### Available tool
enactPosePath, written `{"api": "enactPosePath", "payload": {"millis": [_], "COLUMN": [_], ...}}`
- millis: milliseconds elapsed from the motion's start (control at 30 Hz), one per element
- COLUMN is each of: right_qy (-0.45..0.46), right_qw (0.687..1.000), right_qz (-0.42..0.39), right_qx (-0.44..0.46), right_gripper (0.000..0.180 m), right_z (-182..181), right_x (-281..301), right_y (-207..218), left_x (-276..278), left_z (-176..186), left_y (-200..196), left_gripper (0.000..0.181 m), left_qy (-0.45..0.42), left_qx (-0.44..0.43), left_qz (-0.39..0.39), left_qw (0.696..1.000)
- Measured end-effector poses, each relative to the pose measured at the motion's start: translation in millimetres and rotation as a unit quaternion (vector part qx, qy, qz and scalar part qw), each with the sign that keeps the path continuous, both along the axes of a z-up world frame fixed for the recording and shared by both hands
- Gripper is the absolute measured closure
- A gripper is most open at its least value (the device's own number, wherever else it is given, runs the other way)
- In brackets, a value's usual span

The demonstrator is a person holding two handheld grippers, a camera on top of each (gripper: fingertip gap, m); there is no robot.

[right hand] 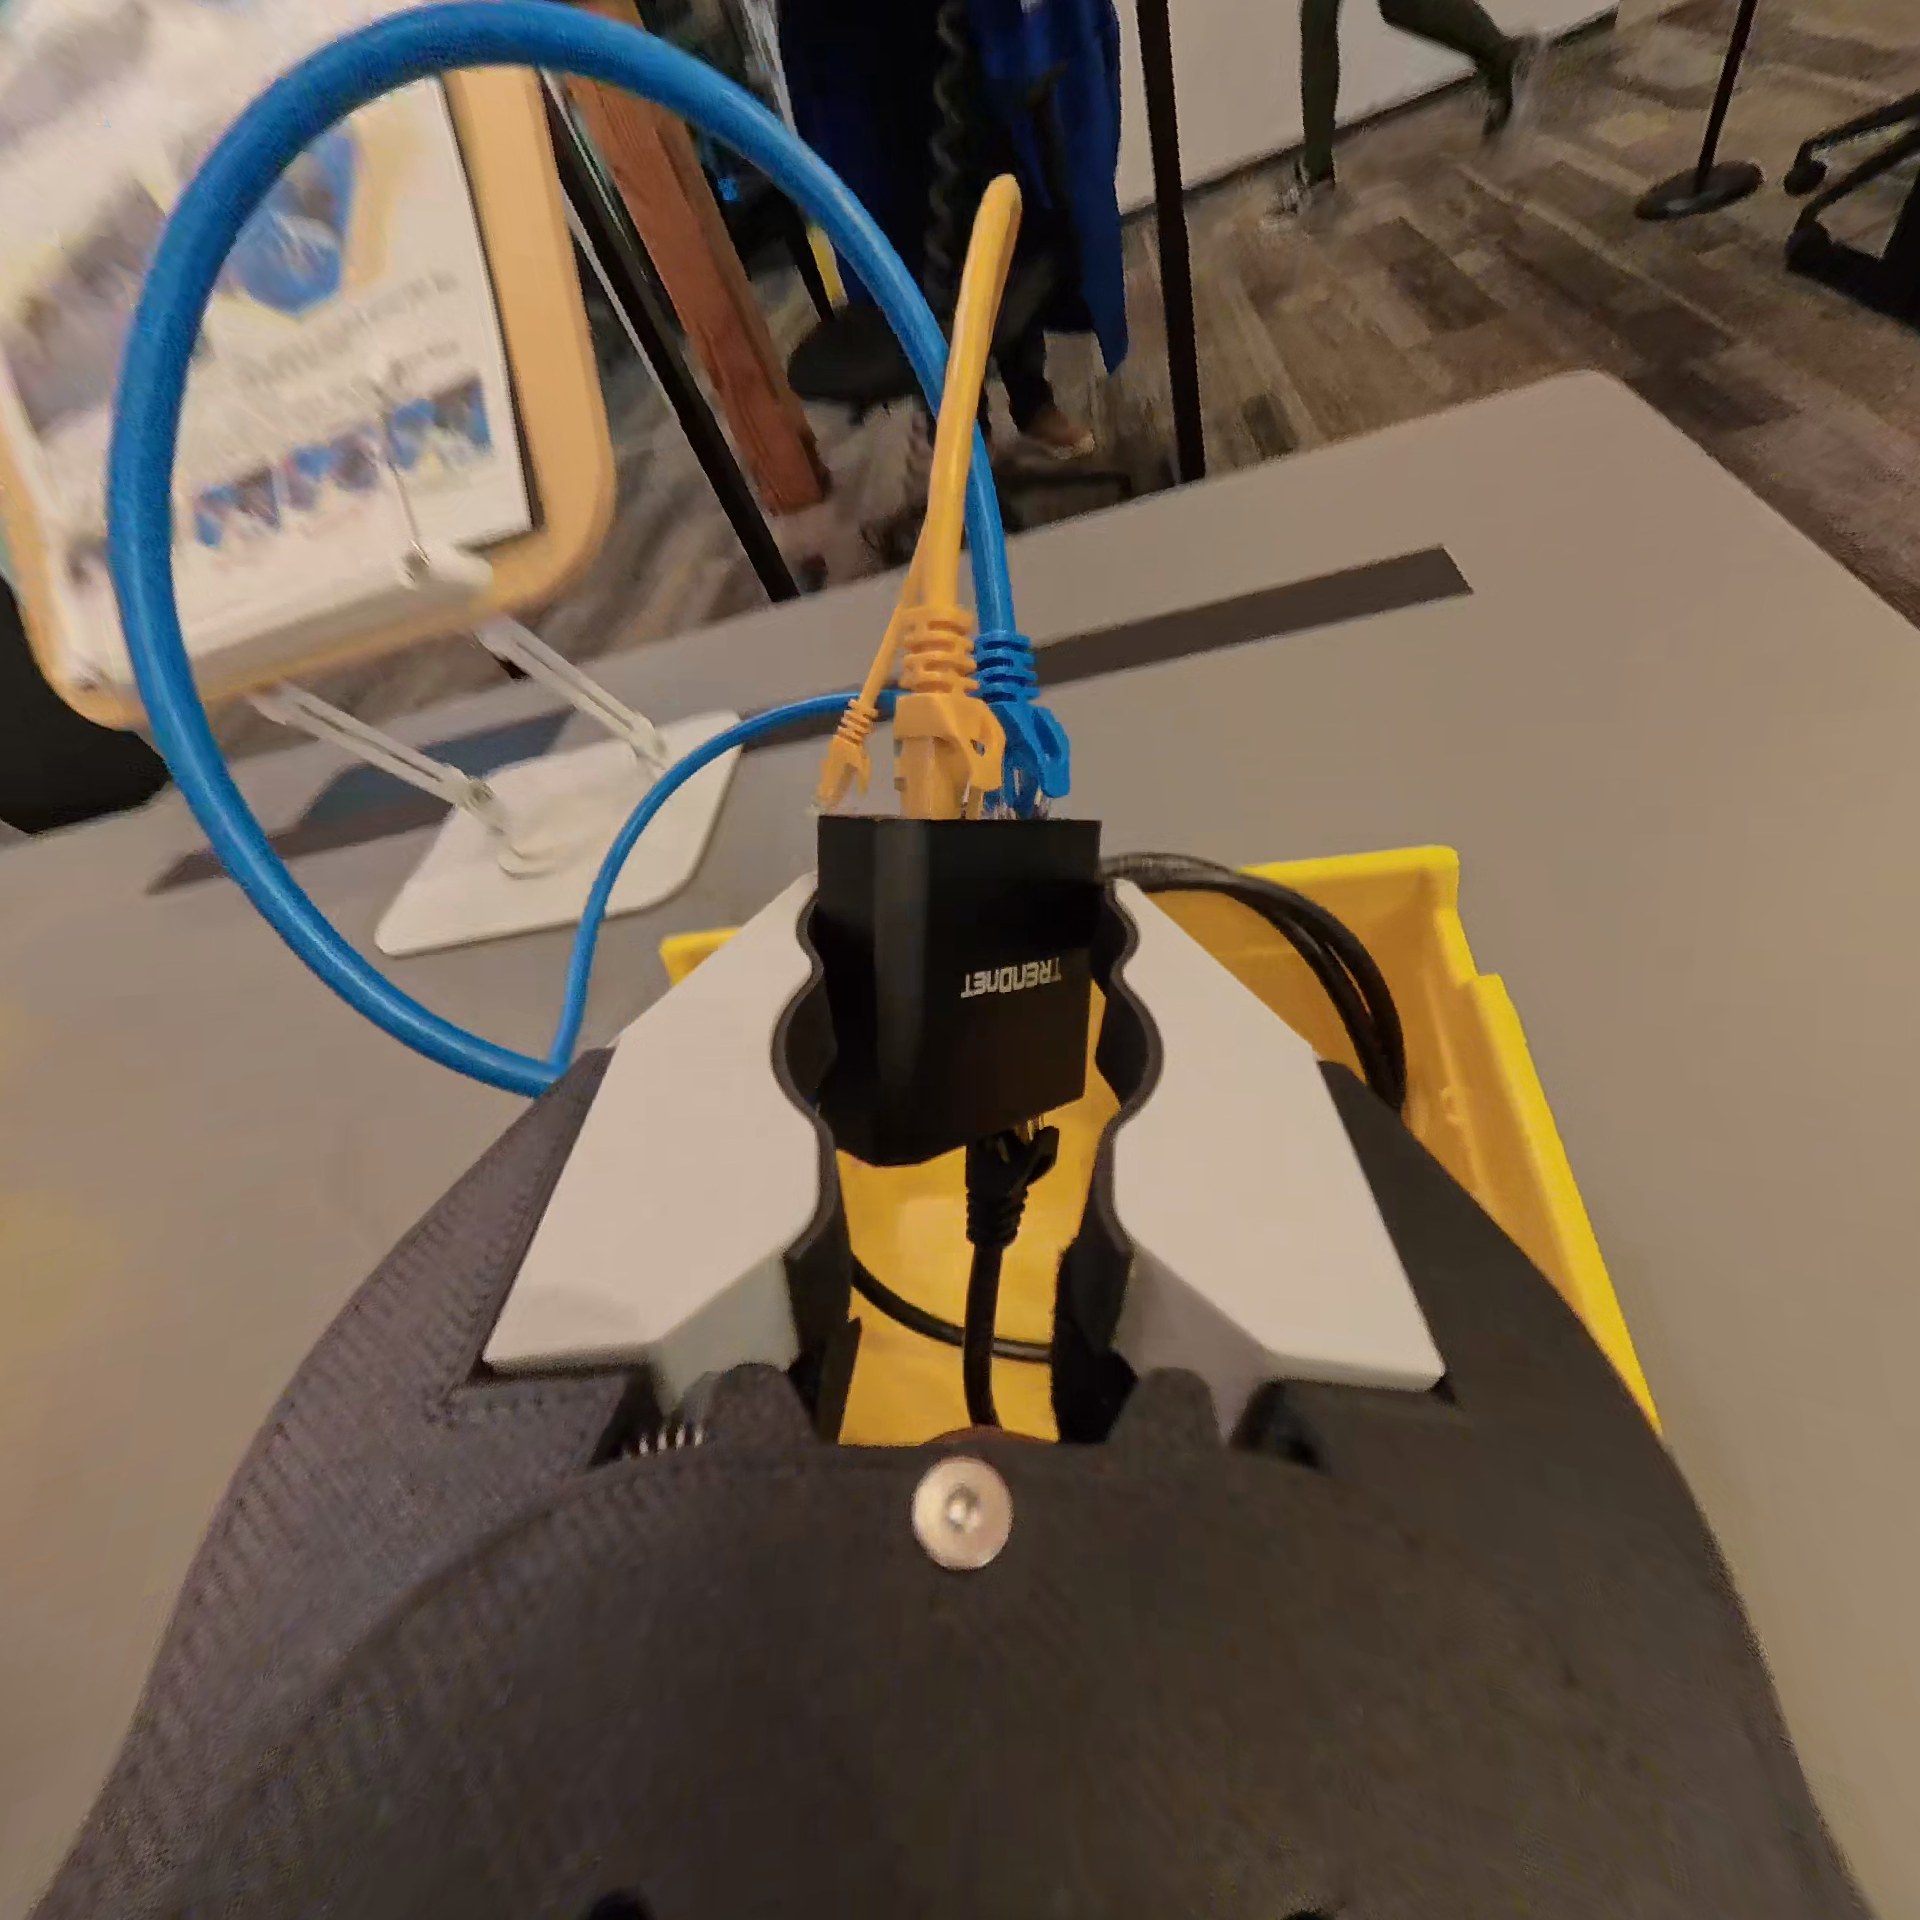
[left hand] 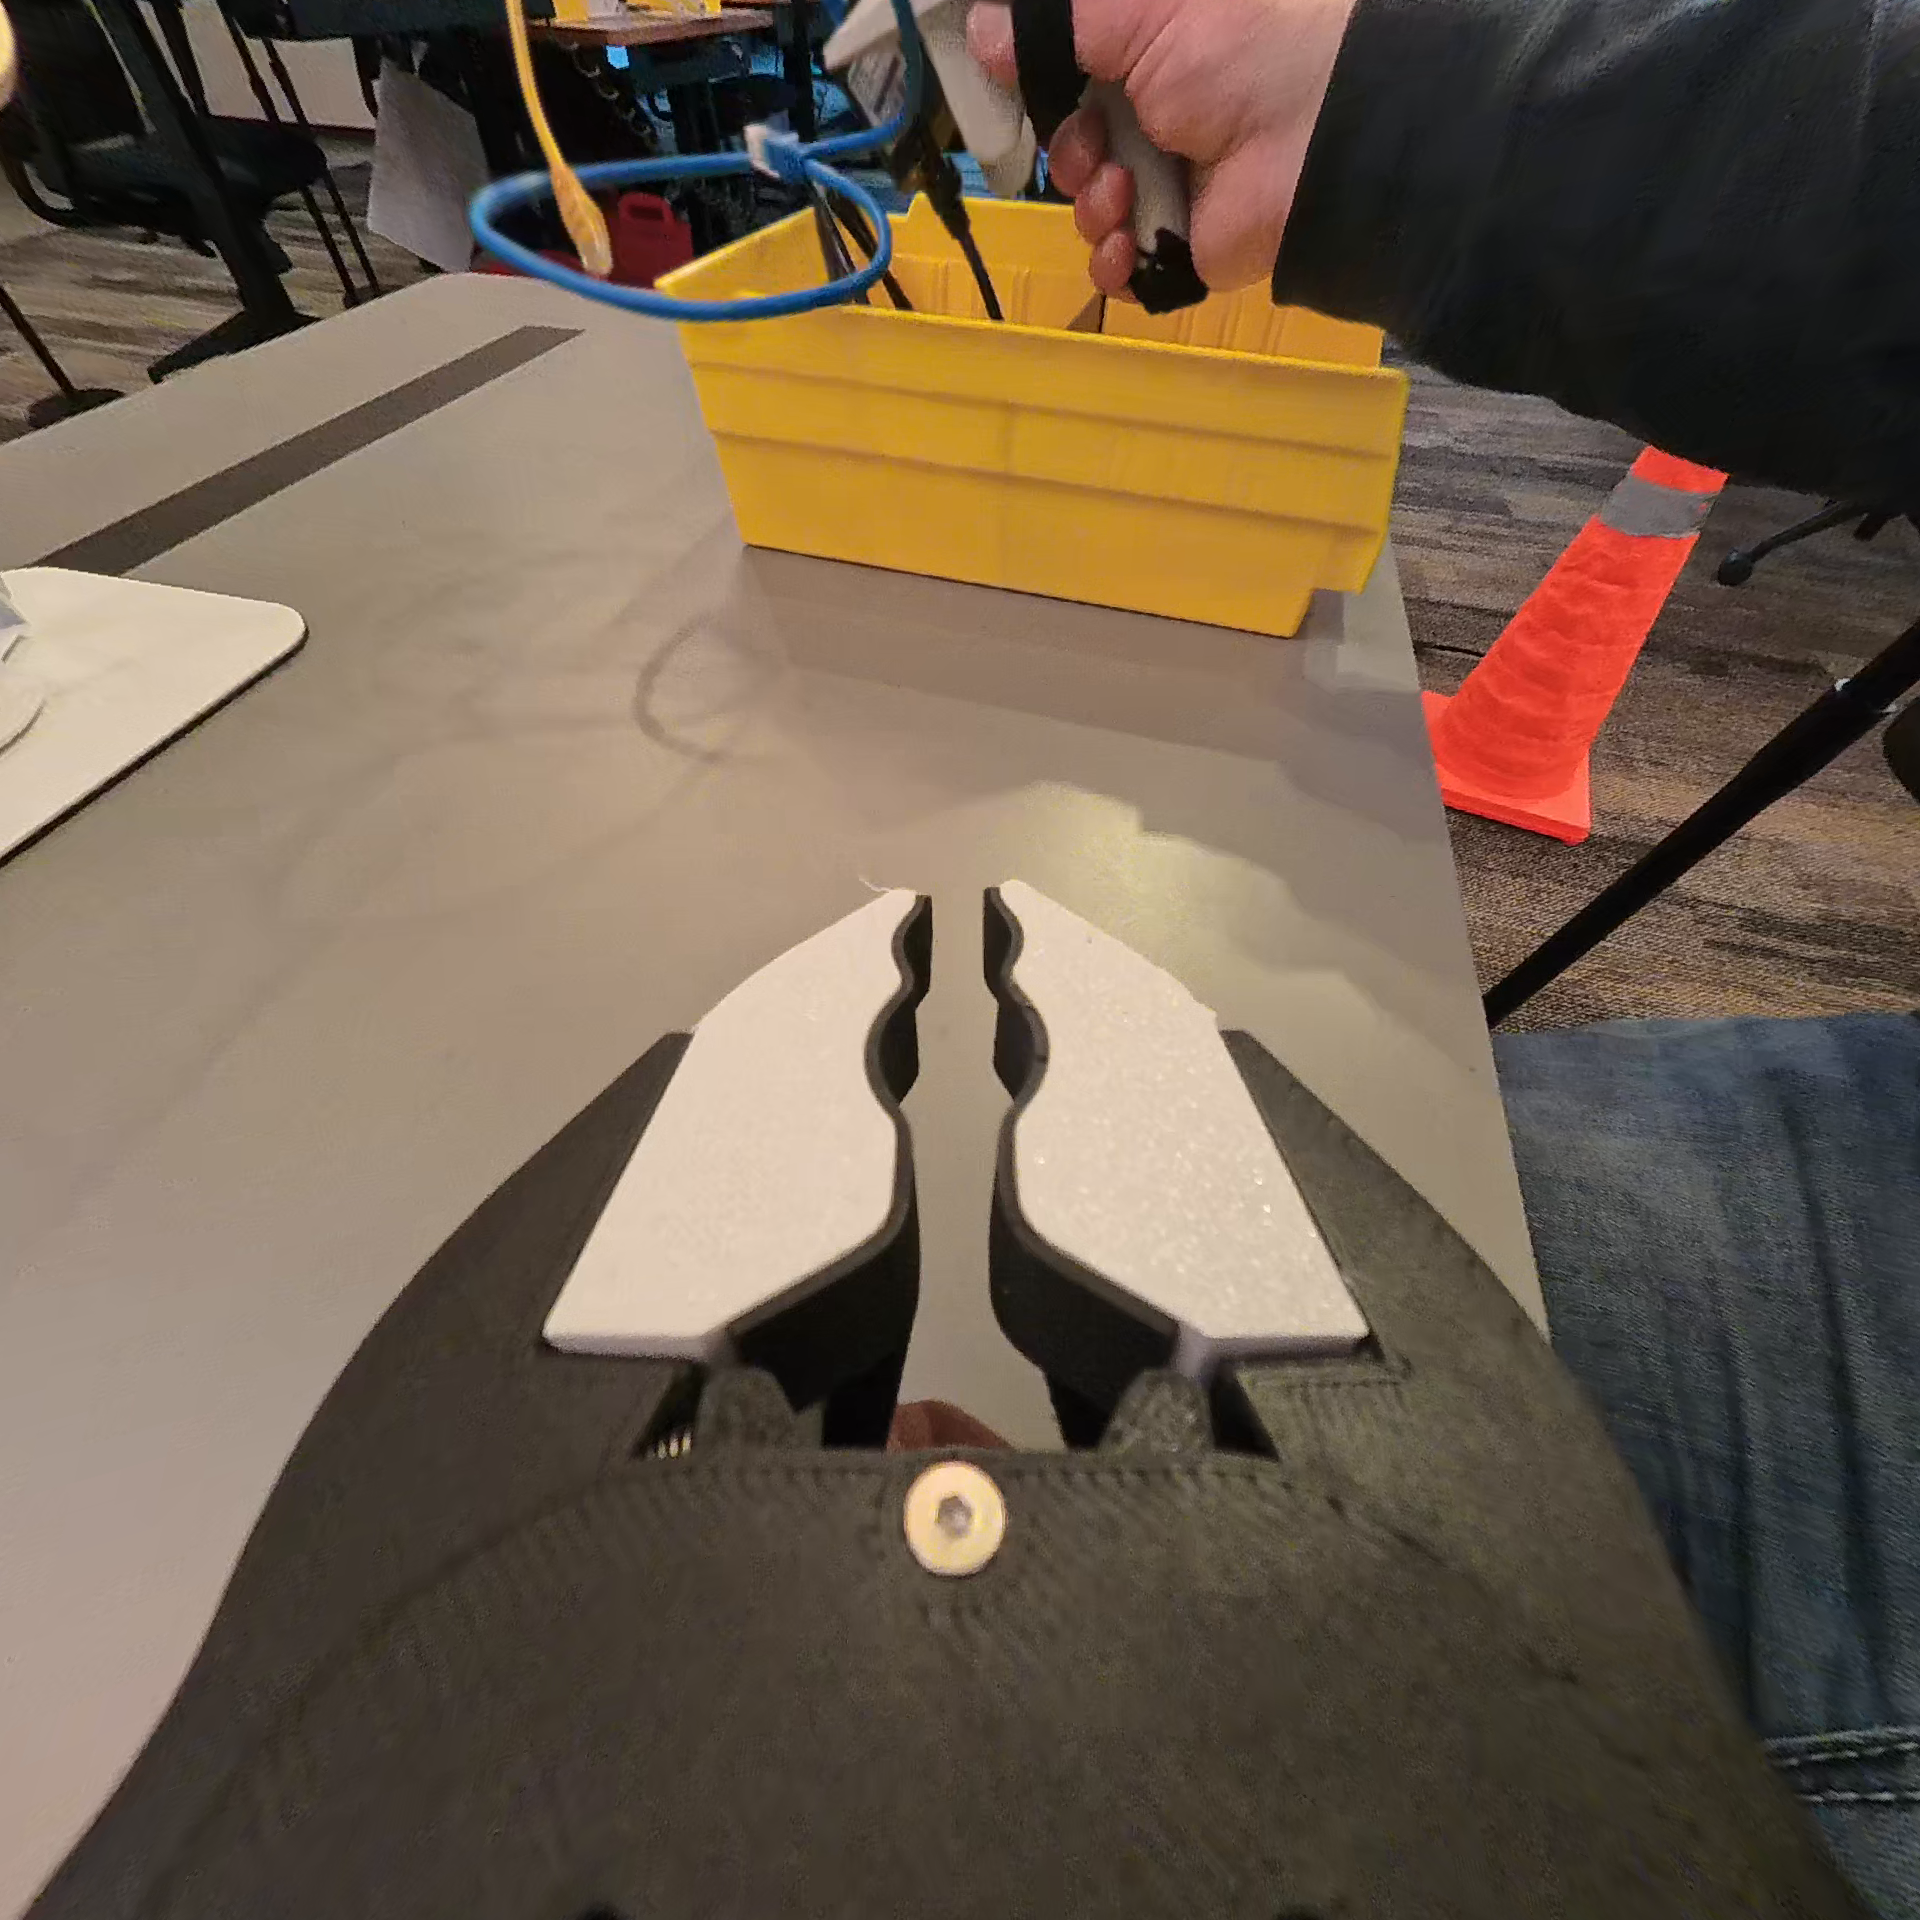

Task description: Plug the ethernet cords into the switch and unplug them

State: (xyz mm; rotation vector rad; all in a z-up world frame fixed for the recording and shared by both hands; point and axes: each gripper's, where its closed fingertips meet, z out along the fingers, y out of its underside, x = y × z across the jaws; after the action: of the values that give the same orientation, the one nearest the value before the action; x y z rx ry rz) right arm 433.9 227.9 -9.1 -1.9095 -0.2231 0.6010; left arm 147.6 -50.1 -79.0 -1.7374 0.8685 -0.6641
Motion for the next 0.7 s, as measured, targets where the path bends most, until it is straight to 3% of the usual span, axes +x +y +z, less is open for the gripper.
{"api": "enactPosePath", "payload": {"millis": [200, 500, 700], "right_qy": [-0.086, -0.14, -0.236], "right_qw": [0.994, 0.984, 0.957], "right_qz": [0.011, 0.023, 0.049], "right_qx": [-0.06, -0.109, -0.162], "right_gripper": [0.132, 0.133, 0.136], "right_z": [-33, -66, -89], "right_x": [-4, -2, -1], "right_y": [2, 1, -4], "left_x": [2, 0, 3], "left_z": [-5, -8, -10], "left_y": [1, 1, 0], "left_gripper": [0.171, 0.171, 0.171], "left_qy": [0.009, 0.011, 0.019], "left_qx": [-0.003, -0.006, -0.005], "left_qz": [-0.001, 0.0, -0.004], "left_qw": [1.0, 1.0, 1.0]}}
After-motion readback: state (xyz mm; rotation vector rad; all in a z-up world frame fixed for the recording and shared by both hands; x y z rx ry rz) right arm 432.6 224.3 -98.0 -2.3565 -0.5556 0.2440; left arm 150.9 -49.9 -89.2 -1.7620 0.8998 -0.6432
